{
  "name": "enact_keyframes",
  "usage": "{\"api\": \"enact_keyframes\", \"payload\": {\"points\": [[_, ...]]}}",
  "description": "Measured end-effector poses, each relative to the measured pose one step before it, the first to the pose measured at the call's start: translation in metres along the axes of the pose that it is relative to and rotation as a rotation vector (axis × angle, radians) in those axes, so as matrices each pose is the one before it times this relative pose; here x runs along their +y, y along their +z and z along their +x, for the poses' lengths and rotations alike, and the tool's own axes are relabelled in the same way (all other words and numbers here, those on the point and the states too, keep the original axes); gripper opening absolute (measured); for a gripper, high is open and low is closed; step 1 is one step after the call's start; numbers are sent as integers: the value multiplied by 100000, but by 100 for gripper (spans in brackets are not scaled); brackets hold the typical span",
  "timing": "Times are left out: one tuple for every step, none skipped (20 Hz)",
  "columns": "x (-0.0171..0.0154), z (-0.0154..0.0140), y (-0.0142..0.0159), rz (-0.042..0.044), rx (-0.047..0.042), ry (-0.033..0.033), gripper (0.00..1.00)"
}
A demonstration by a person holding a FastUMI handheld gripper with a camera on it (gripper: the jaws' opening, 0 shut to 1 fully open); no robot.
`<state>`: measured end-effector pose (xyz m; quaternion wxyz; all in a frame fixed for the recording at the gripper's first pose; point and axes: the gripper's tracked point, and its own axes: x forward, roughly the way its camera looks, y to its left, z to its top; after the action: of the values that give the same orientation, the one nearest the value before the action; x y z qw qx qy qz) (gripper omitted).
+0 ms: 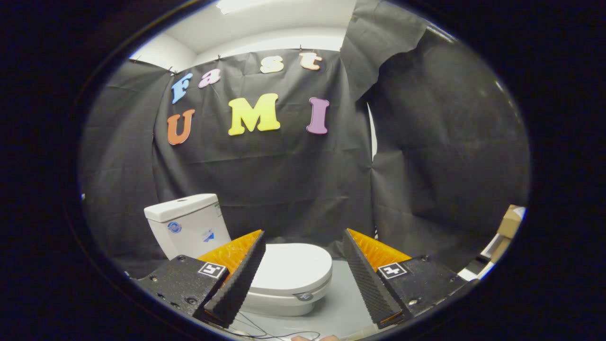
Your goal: Open the toilet lid.
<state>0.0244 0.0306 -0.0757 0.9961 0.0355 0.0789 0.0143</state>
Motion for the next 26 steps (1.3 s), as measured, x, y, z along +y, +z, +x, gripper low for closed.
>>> {"api": "enact_keyframes", "payload": {"points": [[624, 519, -1215, 776, 3973, 1075, 100], [608, 413, -961, 661, 3152, 1437, 100], [313, 534, -642, 1126, 1756, 839, 100], [356, 575, -634, 1390, 1875, 1279, 100], [227, 746, -992, 1473, 2838, 215, 100], [11, 748, -928, 2088, 2720, -166, 100], [-5, 889, -715, 2883, 2412, 107, 100], [70, 932, -845, 3772, 2909, 468, 100], [-213, 1050, -1382, 3528, 3513, 419, 100], [-290, 981, -1296, 3622, 3596, 80, 100], [-529, 1271, -1166, 3925, 4177, 124, 100], [-561, 1016, -1191, 4079, 4590, -437, 100], [-482, 1104, -641, 4217, 3689, -102, 100], [-493, 995, -352, 3671, 2781, -58, 100], [-752, 685, -400, 2892, 1759, -252, 100], [-661, 635, -234, 2244, 1186, -610, 100], [-580, 522, -135, 2022, 846, -244, 100], [-619, 739, -105, 1729, 1235, -760, 99], [-711, 896, -396, 1549, 1287, -726, 99], [-660, 855, -280, 1515, 1606, -834, 99], [-748, 836, -560, 1596, 2149, -877, 99], [-653, 752, -493, 1737, 2427, -884, 99], [-565, 1024, -469, 1205, 2290, -640, 99], [-513, 803, -405, 1190, 1392, -355, 98], [-321, 682, -270, 1518, 966, 133, 97], [-440, 782, -207, 1988, 854, 210, 97]]}}
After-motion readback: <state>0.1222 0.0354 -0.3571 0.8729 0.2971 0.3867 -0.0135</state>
